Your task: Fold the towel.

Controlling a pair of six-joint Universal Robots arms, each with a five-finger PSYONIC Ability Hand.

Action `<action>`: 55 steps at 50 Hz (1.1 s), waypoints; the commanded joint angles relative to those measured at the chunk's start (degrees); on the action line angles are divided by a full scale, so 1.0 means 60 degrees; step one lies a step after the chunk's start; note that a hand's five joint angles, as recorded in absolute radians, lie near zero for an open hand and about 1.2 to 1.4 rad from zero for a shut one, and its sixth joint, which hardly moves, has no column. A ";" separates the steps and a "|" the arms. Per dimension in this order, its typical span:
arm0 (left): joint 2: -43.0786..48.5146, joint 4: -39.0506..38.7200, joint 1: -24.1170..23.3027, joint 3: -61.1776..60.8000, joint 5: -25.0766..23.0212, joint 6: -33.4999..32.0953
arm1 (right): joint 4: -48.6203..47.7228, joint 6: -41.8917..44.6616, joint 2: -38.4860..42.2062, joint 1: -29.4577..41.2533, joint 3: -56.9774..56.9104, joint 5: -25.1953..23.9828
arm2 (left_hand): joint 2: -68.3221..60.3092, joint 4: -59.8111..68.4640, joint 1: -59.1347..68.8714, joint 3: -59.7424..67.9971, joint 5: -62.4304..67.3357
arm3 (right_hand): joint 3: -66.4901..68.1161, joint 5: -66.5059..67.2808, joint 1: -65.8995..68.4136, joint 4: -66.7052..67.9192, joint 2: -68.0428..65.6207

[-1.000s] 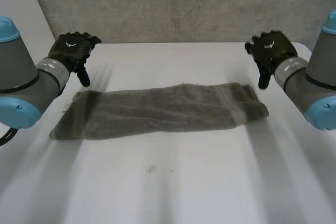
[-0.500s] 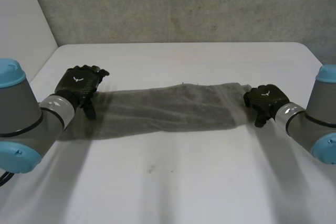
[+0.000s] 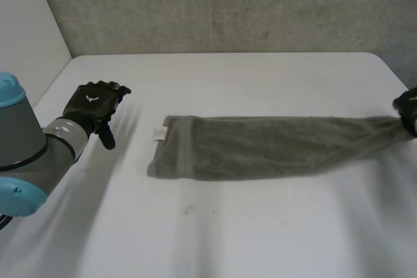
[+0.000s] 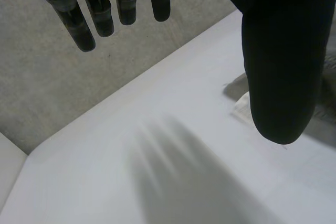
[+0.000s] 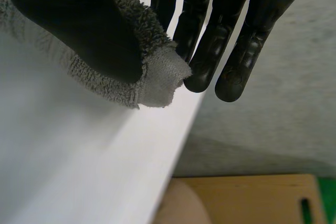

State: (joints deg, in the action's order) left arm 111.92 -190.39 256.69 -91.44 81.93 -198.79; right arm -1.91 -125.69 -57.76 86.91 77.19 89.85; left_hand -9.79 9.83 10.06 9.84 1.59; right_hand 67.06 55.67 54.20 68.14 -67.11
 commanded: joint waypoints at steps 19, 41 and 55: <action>-0.0461 -0.0027 -0.0053 -0.0244 0.0056 0.0027 | -0.3330 -0.2094 0.1362 0.7281 -0.1030 -0.3240 | -0.0435 0.0428 0.0390 0.0427 0.0135 | 0.2156 0.2389 0.4301 0.1977 -0.2149; -0.0110 -0.0860 -0.1882 0.0970 0.0041 0.1094 | -0.1340 -0.5706 -0.0858 0.5733 0.0579 -0.1704 | -0.0546 0.0539 0.0501 0.0539 0.0247 | -0.9511 -0.9278 -0.7366 -0.9689 0.9518; 0.2306 -0.0803 -0.2748 0.1822 0.0435 0.0878 | -0.0839 -0.5934 -0.0979 0.3622 0.3027 -0.1806 | -0.0631 0.0625 0.0586 0.0624 0.0332 | -0.9000 -0.8767 -0.6855 -0.9178 0.9007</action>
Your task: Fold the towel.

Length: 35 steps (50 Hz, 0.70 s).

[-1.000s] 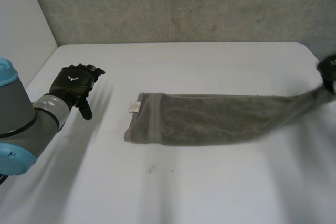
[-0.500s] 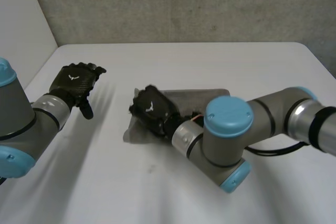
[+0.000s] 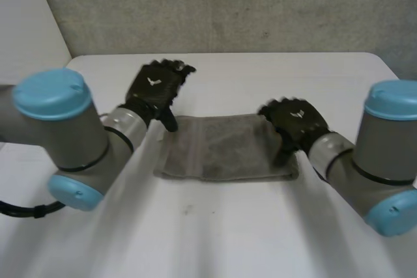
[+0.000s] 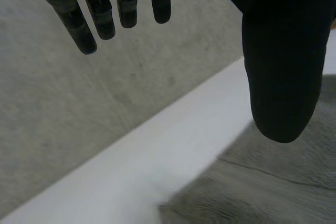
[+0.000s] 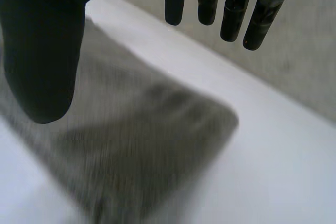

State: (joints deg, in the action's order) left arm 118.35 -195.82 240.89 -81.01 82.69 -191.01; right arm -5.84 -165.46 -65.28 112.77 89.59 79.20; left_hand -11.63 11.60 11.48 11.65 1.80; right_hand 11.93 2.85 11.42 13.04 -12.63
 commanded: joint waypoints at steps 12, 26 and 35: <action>0.1369 0.0250 -0.0157 -0.0735 0.1043 -0.1066 | -0.1062 0.1268 0.0729 -0.0924 0.0787 -0.0016 | -0.0324 0.0329 0.0350 0.0322 0.0296 | 1.0617 1.0464 1.0703 1.0433 -1.0500; 0.0504 0.0191 -0.0157 -0.1219 0.1014 -0.1066 | -0.0464 0.0038 0.0655 -0.0821 0.0800 0.0086 | -0.0297 0.0301 0.0322 0.0294 0.0268 | 0.3813 0.3660 0.3900 0.3629 -0.3697; 0.0504 0.0177 -0.0113 -0.1146 0.0999 -0.1066 | -0.0257 -0.0051 0.0348 -0.0909 0.1299 -0.0031 | -0.0296 0.0301 0.0322 0.0294 0.0268 | 0.4149 0.3996 0.4235 0.3965 -0.4032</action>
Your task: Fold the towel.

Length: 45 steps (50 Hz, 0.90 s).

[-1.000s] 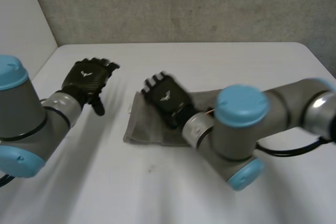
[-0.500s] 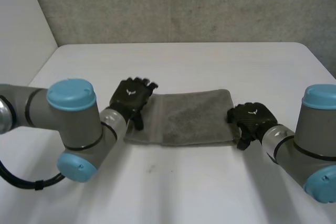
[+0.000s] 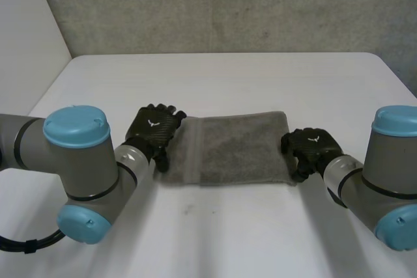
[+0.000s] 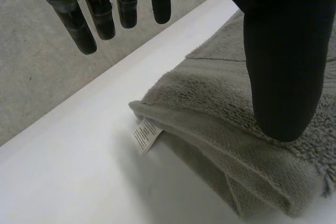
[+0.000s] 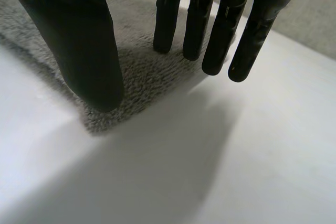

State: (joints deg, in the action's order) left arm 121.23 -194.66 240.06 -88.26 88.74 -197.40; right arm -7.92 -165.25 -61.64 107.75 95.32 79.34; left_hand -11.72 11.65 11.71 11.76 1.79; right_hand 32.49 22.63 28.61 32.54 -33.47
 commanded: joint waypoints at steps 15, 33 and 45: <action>0.0024 -0.0031 0.0009 -0.0027 0.0019 0.0000 | 0.0060 -0.0159 -0.0229 -0.0014 0.0417 -0.0054 | -0.0281 0.0294 0.0283 0.0275 0.0269 | 0.1726 0.1702 0.2372 0.1717 -0.1562; -0.1102 0.0071 0.0418 -0.0480 0.0048 0.0073 | -0.0513 -0.0041 -0.0053 0.0321 -0.1468 0.0093 | -0.0225 0.0238 0.0227 0.0219 0.0213 | 0.7919 0.7895 0.8565 0.7909 -0.7755; -0.1894 0.0086 0.1429 -0.1008 0.0048 0.0132 | 0.0499 0.0047 0.2081 0.4011 -0.5497 -0.1018 | -0.0197 0.0210 0.0199 0.0191 0.0185 | 0.7919 0.7895 0.8565 0.7909 -0.7755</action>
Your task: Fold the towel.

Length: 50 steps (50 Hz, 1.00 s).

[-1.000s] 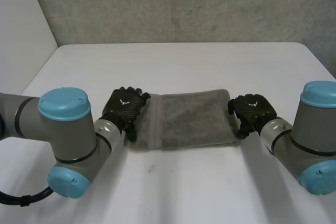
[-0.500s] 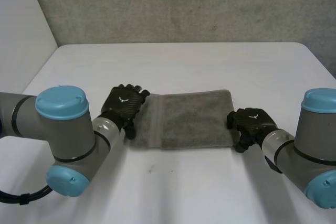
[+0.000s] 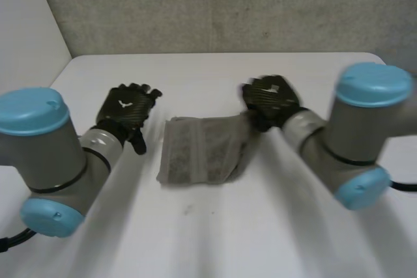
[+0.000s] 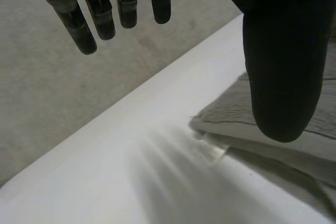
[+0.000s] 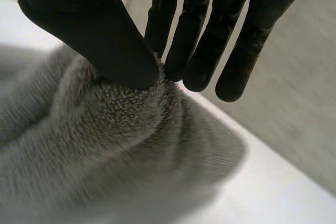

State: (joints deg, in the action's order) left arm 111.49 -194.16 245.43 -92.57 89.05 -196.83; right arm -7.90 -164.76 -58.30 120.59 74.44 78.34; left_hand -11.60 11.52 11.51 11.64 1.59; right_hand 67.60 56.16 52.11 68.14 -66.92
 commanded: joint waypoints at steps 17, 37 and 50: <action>-0.0183 -0.0013 0.0564 0.0340 -0.0091 0.0637 | 0.0892 -0.0373 0.1880 0.2475 -0.2988 0.1270 | -0.0301 0.0315 0.0316 0.0295 0.0303 | -0.9599 -0.9359 -0.7018 -0.9691 0.9486; 0.3082 0.1363 -0.0769 0.2509 -0.0018 0.2644 | 0.2694 -0.1648 0.3387 0.1259 -0.3793 0.0684 | -0.1311 0.1324 0.1326 0.1304 0.1312 | -0.9599 -0.9359 -0.7018 -0.9691 0.9486; 0.1692 0.1789 -0.0754 0.2069 0.0114 0.2293 | 0.2694 -0.1047 0.2320 0.0571 -0.3618 0.0757 | -0.1002 0.1016 0.1017 0.0996 0.1004 | -0.9599 -0.9359 -0.7018 -0.9691 0.9486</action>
State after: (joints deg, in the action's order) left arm 127.84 -184.20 240.83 -79.33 89.38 -181.69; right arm 8.57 -173.64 -37.94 126.20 51.36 82.24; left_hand -16.69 16.64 16.65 16.68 7.05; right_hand 11.88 2.57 11.60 13.09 -12.56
